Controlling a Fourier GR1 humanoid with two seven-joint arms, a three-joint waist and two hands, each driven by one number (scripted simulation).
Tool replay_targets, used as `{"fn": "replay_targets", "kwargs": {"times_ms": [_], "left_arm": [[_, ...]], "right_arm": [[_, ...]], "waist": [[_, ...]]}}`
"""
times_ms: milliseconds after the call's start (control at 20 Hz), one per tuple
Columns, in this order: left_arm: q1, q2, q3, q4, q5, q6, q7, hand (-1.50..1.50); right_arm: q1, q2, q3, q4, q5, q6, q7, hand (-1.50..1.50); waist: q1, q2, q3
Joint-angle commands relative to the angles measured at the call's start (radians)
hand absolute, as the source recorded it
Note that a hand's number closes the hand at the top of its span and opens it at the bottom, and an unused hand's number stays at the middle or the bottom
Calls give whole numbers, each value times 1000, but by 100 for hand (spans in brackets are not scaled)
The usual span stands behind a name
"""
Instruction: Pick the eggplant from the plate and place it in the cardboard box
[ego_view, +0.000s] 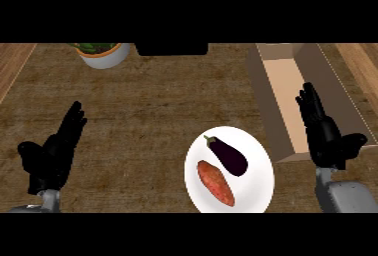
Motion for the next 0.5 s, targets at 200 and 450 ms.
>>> {"fn": "replay_targets", "kwargs": {"times_ms": [200,450], "left_arm": [[-14,94,-36,61,-115,-64,-99,0],[-40,100,-58,105,-124,-101,-122,0]], "right_arm": [[72,-118,-99,-10,-78,311,-556,-150],[129,-52,-267,231,-61,201,-847,-150]], "waist": [[-14,6,12],[6,22,12]]}}
